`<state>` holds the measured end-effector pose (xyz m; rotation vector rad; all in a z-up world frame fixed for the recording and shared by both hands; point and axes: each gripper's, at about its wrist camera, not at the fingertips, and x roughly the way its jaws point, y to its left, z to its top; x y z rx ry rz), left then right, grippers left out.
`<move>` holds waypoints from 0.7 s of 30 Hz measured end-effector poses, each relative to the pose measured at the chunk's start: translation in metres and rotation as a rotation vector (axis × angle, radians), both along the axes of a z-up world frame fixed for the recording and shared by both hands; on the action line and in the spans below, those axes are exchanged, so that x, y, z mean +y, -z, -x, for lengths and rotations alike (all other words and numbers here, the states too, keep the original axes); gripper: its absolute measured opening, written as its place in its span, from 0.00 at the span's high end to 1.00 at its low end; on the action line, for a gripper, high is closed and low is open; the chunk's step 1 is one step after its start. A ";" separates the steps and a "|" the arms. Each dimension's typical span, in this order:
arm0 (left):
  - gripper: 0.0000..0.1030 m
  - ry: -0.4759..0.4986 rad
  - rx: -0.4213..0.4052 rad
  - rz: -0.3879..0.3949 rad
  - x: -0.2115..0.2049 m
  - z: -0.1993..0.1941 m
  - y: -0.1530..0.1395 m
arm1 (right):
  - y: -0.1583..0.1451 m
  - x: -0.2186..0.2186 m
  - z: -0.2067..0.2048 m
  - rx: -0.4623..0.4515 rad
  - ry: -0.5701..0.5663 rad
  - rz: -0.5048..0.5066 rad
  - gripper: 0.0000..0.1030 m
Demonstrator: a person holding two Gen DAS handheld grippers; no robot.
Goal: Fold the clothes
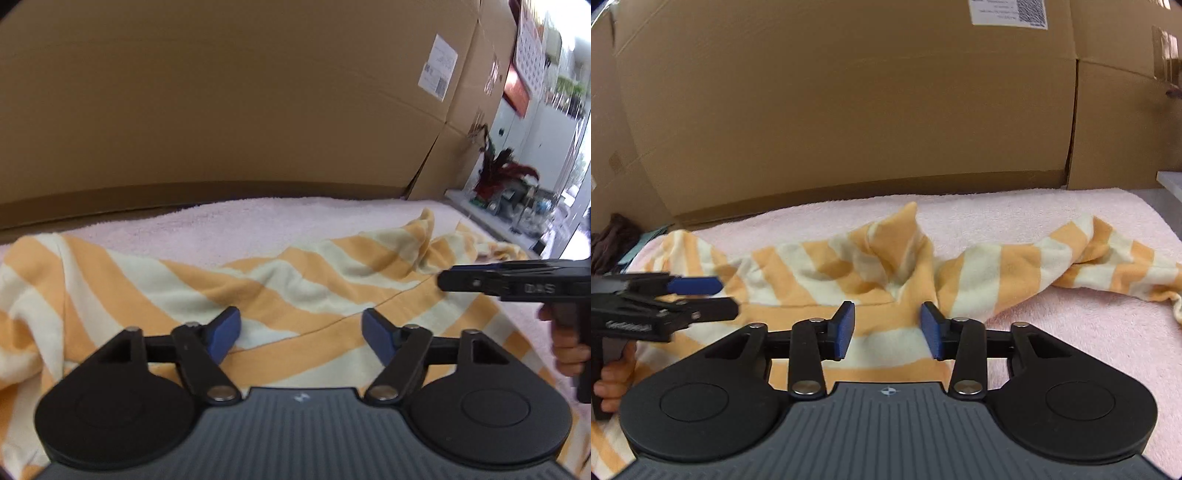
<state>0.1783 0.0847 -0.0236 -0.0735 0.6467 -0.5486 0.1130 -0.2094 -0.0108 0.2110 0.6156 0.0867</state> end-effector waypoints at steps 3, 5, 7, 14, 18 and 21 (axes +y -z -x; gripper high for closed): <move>0.02 -0.029 0.017 0.019 0.007 -0.003 0.000 | -0.013 -0.006 -0.012 -0.046 0.143 0.028 0.65; 0.01 -0.048 0.028 0.032 0.012 -0.006 0.000 | -0.024 -0.006 -0.019 -0.104 0.134 -0.010 0.65; 0.01 -0.059 0.033 0.034 0.014 -0.007 -0.001 | -0.029 0.002 -0.032 -0.117 0.092 -0.008 0.65; 0.01 -0.053 0.028 0.010 0.011 -0.007 0.000 | -0.006 0.030 -0.086 0.087 -0.074 0.140 0.63; 0.01 -0.054 0.027 0.005 0.009 -0.008 0.000 | -0.001 0.037 -0.068 0.079 -0.223 0.194 0.61; 0.01 -0.054 0.025 0.003 0.009 -0.009 0.000 | -0.001 0.045 -0.060 0.026 -0.234 0.256 0.76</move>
